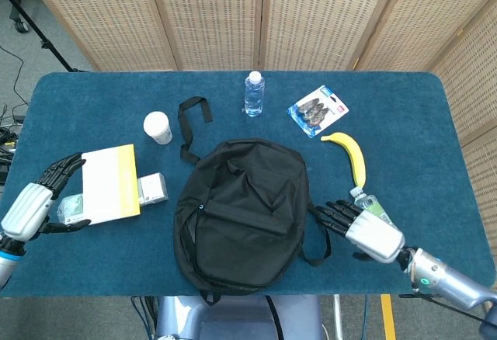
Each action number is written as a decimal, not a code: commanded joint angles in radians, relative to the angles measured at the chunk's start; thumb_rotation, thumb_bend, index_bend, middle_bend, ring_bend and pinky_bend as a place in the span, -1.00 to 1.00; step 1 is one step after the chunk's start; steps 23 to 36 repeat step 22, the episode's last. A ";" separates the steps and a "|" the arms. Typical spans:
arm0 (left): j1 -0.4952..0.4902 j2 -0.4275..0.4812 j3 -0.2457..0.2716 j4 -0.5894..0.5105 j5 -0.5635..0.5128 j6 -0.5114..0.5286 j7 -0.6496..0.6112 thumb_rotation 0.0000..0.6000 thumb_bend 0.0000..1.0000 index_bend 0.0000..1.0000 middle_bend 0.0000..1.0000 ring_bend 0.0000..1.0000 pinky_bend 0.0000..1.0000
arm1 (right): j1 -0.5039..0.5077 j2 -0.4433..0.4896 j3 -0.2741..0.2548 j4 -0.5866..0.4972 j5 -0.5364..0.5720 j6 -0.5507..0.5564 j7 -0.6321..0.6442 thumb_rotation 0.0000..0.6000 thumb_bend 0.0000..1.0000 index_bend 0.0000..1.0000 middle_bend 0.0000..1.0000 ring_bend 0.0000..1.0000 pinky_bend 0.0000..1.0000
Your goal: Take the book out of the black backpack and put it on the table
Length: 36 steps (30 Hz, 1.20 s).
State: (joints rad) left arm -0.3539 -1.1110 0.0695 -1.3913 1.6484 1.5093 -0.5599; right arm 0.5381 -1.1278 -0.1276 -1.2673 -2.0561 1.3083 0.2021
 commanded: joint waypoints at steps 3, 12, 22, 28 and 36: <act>0.058 0.028 -0.032 -0.085 -0.083 0.016 0.124 1.00 -1.00 -1.00 -1.00 -1.00 -0.83 | -0.073 0.045 0.063 0.095 0.141 0.096 -0.046 1.00 -1.00 -0.81 -1.00 -1.00 -0.76; 0.118 0.083 -0.041 -0.278 -0.223 -0.033 0.330 1.00 -1.00 -1.00 -1.00 -1.00 -1.00 | -0.229 -0.053 0.184 -0.028 0.437 0.215 -0.021 1.00 -1.00 -0.82 -1.00 -1.00 -0.88; 0.179 0.063 -0.037 -0.297 -0.195 0.024 0.472 1.00 -1.00 -1.00 -1.00 -1.00 -1.00 | -0.358 -0.124 0.174 -0.229 0.517 0.308 -0.149 1.00 -1.00 -0.82 -1.00 -1.00 -0.93; 0.179 0.063 -0.037 -0.297 -0.195 0.024 0.472 1.00 -1.00 -1.00 -1.00 -1.00 -1.00 | -0.358 -0.124 0.174 -0.229 0.517 0.308 -0.149 1.00 -1.00 -0.82 -1.00 -1.00 -0.93; 0.179 0.063 -0.037 -0.297 -0.195 0.024 0.472 1.00 -1.00 -1.00 -1.00 -1.00 -1.00 | -0.358 -0.124 0.174 -0.229 0.517 0.308 -0.149 1.00 -1.00 -0.82 -1.00 -1.00 -0.93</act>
